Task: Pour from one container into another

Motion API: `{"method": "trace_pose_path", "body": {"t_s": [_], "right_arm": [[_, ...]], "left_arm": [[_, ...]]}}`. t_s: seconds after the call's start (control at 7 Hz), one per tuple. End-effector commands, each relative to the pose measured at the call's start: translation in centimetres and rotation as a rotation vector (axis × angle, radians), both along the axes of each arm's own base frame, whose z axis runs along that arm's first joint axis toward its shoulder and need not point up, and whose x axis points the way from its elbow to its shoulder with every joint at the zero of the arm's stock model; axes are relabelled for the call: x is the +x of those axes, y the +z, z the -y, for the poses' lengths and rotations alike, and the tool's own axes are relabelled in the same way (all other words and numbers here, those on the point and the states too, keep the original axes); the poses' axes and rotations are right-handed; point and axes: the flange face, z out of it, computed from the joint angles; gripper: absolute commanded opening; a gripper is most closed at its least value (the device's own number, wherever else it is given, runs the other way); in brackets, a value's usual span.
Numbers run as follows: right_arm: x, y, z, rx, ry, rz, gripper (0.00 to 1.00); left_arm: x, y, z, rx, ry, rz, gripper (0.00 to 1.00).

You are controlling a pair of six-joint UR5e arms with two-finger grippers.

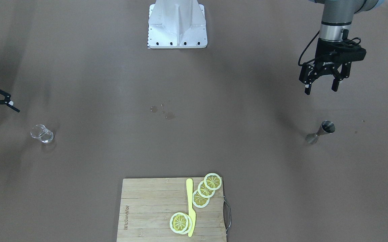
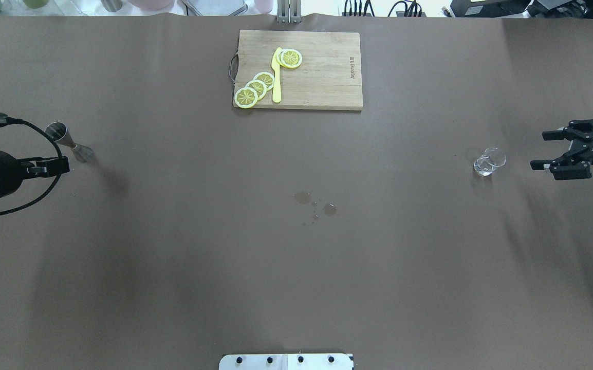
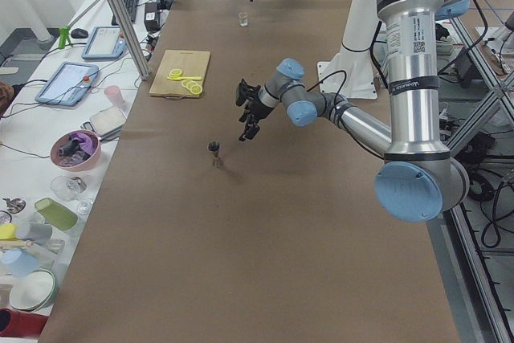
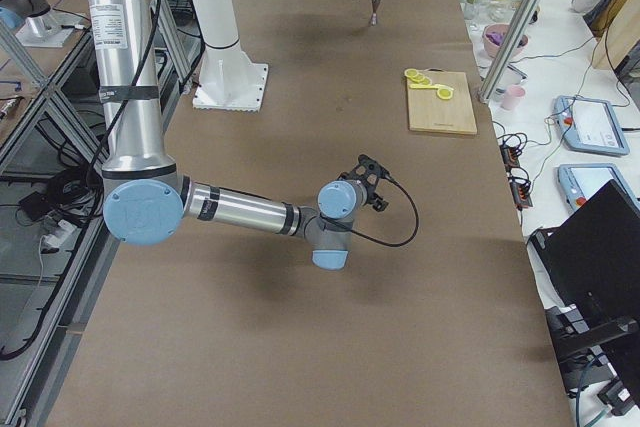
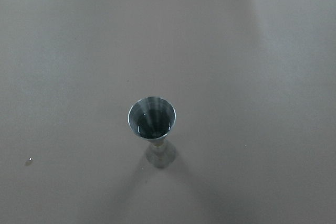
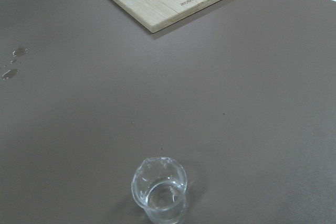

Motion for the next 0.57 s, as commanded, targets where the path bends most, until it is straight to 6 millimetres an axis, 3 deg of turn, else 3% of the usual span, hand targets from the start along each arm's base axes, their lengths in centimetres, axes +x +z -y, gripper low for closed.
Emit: {"method": "trace_pose_path", "body": {"t_s": [0.0,0.14,0.29,0.43], "right_arm": [[-0.5,1.1,-0.8,-0.021,-0.053,-0.002,1.0],[-0.6,1.0,-0.8,0.009,-0.057,-0.002,1.0],[-0.3,1.2,-0.9,0.074,-0.044,-0.004,1.0],[-0.2,1.7,-0.8,0.162,0.016,-0.052,1.0]], "left_arm": [[-1.5,2.1,1.2,0.082,-0.158,0.123,0.98],[0.0,3.1,0.7,0.143,-0.197,0.194,0.98],[1.2,2.7,0.1,0.176,-0.207,0.201,0.98],[2.0,2.6,-0.1,0.131,-0.267,0.114,0.98]]}}
